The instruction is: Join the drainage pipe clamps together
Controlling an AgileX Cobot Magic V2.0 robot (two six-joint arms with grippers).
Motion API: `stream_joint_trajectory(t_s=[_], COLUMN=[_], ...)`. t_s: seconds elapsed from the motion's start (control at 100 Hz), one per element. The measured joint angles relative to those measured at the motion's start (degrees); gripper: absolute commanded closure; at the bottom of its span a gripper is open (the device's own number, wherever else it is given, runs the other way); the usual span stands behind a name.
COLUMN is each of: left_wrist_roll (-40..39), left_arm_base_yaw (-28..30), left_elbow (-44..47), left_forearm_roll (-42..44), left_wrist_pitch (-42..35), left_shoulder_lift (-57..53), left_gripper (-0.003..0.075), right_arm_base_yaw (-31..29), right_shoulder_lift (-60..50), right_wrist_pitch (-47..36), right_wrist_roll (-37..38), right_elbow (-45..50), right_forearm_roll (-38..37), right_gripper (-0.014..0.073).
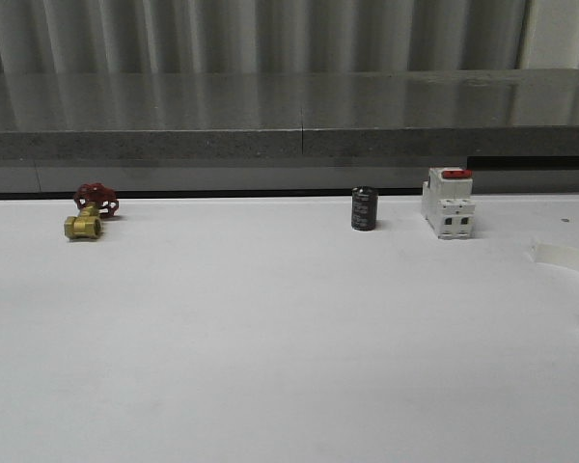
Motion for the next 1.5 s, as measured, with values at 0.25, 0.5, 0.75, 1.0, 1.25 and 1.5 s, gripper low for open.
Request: stream_joint_trajectory(t_s=[0.25,0.5,0.75,1.0,1.25,1.5], left_wrist_roll=[0.2,0.2,0.2,0.05,-2.32,-0.28], left_arm_base_yaw=[0.0,0.0,0.0,0.0,0.0,0.09], left_elbow=[-4.66,-4.66,-4.66,-4.66,-8.53,-18.11], left_forearm_roll=[0.02,0.02,-0.09,-2.35,-2.35,-0.07], left_wrist_pitch=[5.63,7.74,11.07,11.21,11.02,9.85], left_shoulder_lift=[8.8,10.05,10.05,10.15,18.69,39.16], left_gripper=[0.074,0.0668,0.0106,0.0071,0.0073,0.0075], right_arm_base_yaw=[0.0,0.0,0.0,0.0,0.0,0.0], right_shoulder_lift=[0.0,0.0,0.0,0.0,0.0,0.0], right_wrist_pitch=[0.0,0.0,0.0,0.0,0.0,0.0], right_wrist_roll=[0.0,0.0,0.0,0.0,0.0,0.0], right_elbow=[0.0,0.0,0.0,0.0,0.0,0.0], right_forearm_roll=[0.0,0.0,0.0,0.0,0.0,0.0], right_gripper=[0.0662,0.0662,0.0662,0.0662,0.0662,0.0662])
